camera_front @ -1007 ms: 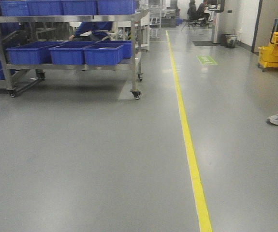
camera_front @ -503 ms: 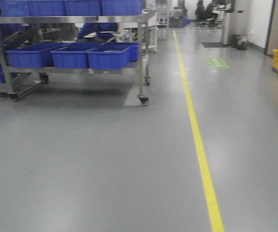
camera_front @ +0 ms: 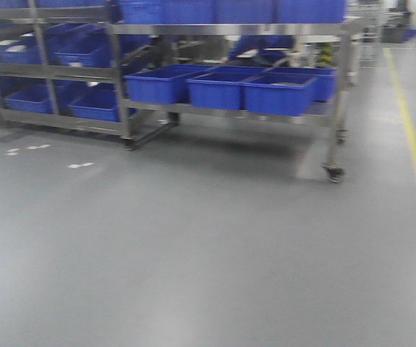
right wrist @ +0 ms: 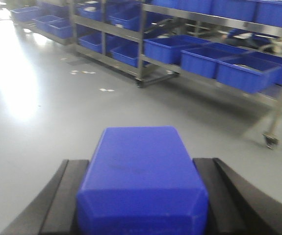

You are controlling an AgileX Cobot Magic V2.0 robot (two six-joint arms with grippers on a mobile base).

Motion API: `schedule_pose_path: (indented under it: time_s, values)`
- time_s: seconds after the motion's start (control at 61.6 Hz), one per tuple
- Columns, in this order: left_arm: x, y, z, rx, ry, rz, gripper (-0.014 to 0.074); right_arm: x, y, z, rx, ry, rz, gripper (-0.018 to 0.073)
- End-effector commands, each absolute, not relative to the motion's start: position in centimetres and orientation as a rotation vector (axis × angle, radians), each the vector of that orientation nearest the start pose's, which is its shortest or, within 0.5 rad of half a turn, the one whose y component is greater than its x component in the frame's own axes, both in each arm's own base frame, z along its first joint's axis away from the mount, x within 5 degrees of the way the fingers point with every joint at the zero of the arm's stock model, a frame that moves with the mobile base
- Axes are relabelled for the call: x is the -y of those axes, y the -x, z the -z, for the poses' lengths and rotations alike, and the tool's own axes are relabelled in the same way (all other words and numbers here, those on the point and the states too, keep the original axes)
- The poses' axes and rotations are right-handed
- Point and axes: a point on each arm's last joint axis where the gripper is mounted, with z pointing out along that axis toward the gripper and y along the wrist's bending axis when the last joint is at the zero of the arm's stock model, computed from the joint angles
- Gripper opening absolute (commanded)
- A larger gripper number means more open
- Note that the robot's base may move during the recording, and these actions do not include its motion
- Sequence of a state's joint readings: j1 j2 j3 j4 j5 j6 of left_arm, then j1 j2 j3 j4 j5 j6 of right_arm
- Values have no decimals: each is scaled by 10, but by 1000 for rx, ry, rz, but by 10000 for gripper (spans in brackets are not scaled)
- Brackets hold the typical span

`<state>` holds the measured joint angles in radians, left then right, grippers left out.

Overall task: Pick and sort blue part to right shelf
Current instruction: 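Turn the base away from the table holding both blocks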

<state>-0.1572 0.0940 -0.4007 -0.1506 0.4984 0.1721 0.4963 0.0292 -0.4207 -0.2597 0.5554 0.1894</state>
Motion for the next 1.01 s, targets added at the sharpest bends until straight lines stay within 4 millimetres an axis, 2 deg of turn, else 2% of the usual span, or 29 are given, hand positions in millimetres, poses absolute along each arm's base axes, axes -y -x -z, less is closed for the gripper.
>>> schedule_pose_path:
  time_s: [0.0, 0.991]
  values:
    - [12, -35, -312, -1562, -200, 154, 356, 0, -24, -316, -1495, 334, -243, 291]
    - [12, -35, -312, -1562, -200, 154, 356, 0, -24, -316, -1495, 334, -243, 291]
